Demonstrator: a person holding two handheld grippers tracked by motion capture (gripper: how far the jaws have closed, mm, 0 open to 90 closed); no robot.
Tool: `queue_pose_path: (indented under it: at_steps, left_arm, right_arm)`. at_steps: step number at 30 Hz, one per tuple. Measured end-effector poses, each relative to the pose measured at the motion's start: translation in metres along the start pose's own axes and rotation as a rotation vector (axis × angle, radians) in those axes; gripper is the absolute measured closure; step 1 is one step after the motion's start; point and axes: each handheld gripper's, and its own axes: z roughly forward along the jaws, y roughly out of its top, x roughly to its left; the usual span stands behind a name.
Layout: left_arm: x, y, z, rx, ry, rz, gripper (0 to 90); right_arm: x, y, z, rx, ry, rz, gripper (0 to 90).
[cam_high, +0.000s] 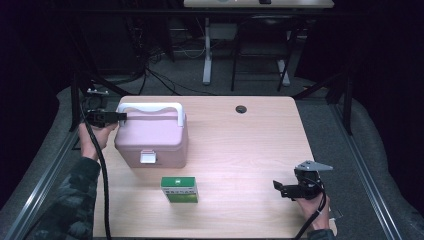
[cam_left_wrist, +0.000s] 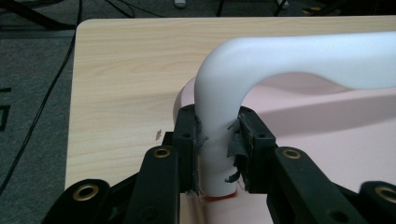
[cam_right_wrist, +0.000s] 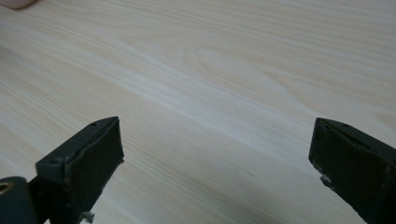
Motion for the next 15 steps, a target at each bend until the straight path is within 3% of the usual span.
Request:
queue_pose_path:
  at_steps: [15]
  left_arm:
    - [-0.022,-0.001,0.004,0.006,-0.026,0.049,71.2]
  right_arm:
    - [0.041,0.062,0.014,0.003,0.123,-0.054,3.9]
